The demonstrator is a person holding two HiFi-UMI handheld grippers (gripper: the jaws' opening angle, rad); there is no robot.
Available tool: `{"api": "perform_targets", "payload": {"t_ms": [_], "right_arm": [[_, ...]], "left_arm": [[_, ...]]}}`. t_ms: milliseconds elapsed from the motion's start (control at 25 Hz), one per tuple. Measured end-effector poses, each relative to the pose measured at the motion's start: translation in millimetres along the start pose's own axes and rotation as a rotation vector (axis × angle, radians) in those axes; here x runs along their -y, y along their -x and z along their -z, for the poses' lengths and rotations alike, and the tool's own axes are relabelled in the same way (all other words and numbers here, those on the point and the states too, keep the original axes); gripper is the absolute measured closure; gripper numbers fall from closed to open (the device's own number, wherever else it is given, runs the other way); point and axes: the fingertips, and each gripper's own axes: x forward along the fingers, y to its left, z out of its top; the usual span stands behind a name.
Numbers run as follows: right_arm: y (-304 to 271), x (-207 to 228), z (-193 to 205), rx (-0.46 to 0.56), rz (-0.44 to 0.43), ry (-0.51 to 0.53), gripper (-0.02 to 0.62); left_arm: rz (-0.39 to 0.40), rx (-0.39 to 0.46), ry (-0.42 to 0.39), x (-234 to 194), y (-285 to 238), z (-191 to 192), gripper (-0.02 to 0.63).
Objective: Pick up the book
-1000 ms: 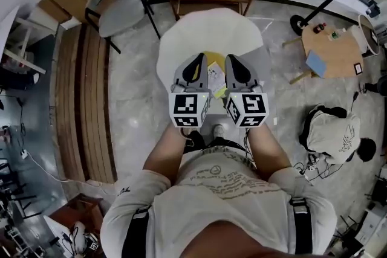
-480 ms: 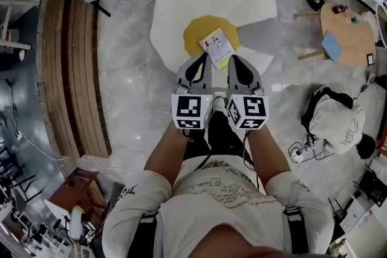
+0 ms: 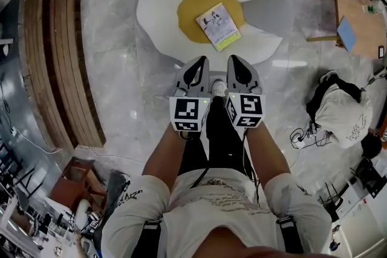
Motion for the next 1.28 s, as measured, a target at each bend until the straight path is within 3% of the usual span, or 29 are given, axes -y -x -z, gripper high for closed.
{"api": "perform_targets", "payload": {"t_ms": [320,640,720,920,1280], "right_arm": [[-28,13,62,-0.065,0.005,-0.002,0.569],[-69,54,95,-0.065,-0.07,0.006,0.562],[-91,70,105,-0.081,-0.082,-0.006,0.503],[-144,112,138,-0.15,-0.081,0.015,0.424],[-219,144,211,-0.323,-0.111,0.164,0.4]], "left_arm": [[0.026,-0.028,0.002,-12,-24,43,0.589],[0.063,-0.023,-0.008,-5,-50,58,0.589],[0.068,-0.02,-0.019,-8,-59,60,0.588],[0.069,-0.027,-0.037,-8,-86,75,0.589],[0.074,-0.039,-0.029,-17,-116,111,0.589]]}}
